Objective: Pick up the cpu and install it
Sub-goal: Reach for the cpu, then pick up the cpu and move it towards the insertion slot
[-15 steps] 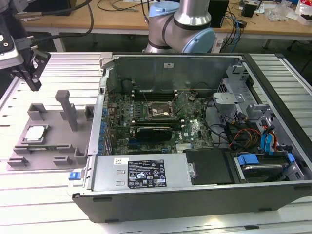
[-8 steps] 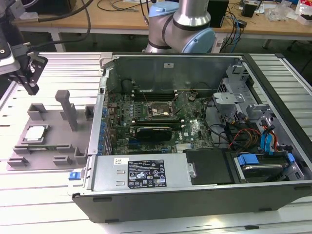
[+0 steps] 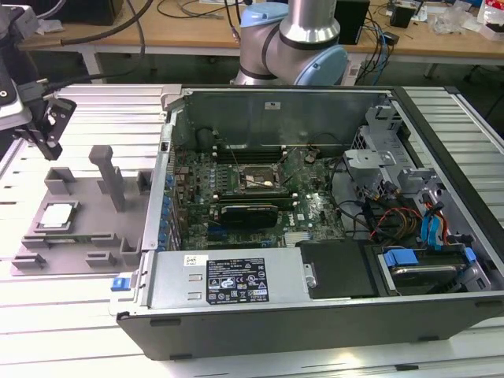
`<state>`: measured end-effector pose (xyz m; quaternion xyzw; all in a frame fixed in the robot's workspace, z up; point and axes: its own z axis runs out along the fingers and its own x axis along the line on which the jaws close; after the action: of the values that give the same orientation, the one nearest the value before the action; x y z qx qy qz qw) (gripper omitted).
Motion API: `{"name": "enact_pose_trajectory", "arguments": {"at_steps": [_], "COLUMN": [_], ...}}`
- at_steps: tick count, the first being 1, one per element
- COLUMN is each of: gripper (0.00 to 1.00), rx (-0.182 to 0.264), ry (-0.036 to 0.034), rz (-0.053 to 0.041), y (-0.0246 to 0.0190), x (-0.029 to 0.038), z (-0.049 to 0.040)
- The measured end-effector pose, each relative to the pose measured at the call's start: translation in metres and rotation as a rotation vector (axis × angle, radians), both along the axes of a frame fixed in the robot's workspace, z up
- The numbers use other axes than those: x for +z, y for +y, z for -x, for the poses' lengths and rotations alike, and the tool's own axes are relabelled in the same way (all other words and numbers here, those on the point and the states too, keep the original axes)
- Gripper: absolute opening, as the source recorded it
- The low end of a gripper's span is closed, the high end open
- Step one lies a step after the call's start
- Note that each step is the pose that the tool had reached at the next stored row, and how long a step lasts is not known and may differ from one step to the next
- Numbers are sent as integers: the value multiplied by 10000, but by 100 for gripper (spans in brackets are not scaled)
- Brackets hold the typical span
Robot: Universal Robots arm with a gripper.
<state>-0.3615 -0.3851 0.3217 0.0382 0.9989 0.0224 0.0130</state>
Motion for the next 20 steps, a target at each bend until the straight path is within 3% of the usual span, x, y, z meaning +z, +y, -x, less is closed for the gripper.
{"name": "enact_pose_trajectory", "arguments": {"at_steps": [3, 17, 20], "gripper": [11, 11, 11], "rx": [-1, 0, 0], "ry": [1, 1, -15], "rz": [1, -15, -17], "y": [-19, -20, -20], "x": [-39, -44, -87], "z": [10, 11, 105]}}
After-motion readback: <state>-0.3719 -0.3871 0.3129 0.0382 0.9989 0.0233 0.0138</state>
